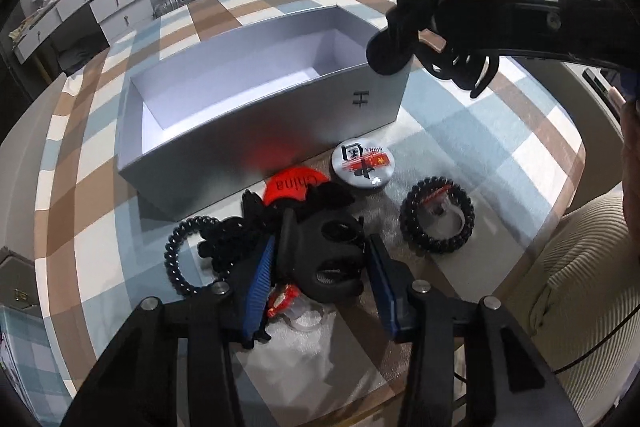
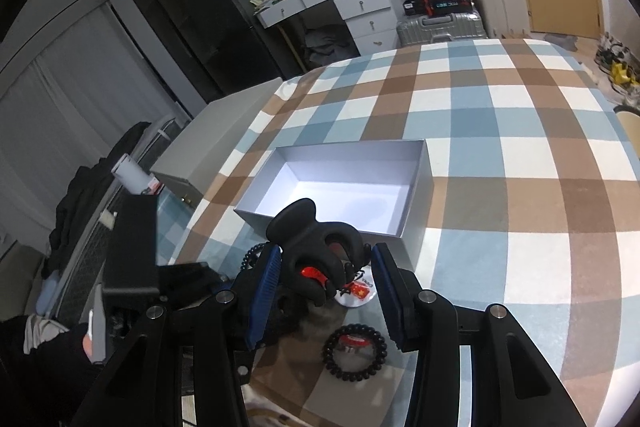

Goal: Organize jewelry
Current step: 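Carry the black claw clips in the right gripper over the white box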

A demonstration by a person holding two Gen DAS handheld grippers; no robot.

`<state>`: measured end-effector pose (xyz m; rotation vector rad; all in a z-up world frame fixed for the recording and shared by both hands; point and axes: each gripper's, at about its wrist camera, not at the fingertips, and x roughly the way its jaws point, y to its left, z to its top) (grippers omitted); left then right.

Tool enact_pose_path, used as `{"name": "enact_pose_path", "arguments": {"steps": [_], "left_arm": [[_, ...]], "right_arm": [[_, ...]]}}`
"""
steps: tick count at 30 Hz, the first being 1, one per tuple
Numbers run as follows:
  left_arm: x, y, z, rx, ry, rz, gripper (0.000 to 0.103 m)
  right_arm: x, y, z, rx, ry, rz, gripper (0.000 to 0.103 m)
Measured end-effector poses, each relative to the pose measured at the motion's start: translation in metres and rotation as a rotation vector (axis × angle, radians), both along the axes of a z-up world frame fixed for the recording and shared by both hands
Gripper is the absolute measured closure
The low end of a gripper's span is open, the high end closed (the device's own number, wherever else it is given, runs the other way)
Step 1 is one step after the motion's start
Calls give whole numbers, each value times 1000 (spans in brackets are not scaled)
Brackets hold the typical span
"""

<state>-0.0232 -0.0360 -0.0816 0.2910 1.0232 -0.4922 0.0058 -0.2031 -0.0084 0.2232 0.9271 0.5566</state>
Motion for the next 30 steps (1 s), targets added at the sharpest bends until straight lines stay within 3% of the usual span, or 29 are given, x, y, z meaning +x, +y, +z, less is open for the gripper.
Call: {"name": "enact_pose_path", "arguments": {"steps": [9,16,23,30], "left_arm": [[-5,-2,10,-28,-48,-16,64],[-2,9,29,-164,-53,-11,64],[6,21,56,-262,-136,33,64],[36,29,67,-249,-188,111,64]], "right_arm": [[1,-4,2,14,-6,-9,57],[3,-10,6,59,-16,-26,57],[4,-16,13,105,-52,-50,57],[16,-11,23,102,-75,-52,57]]}}
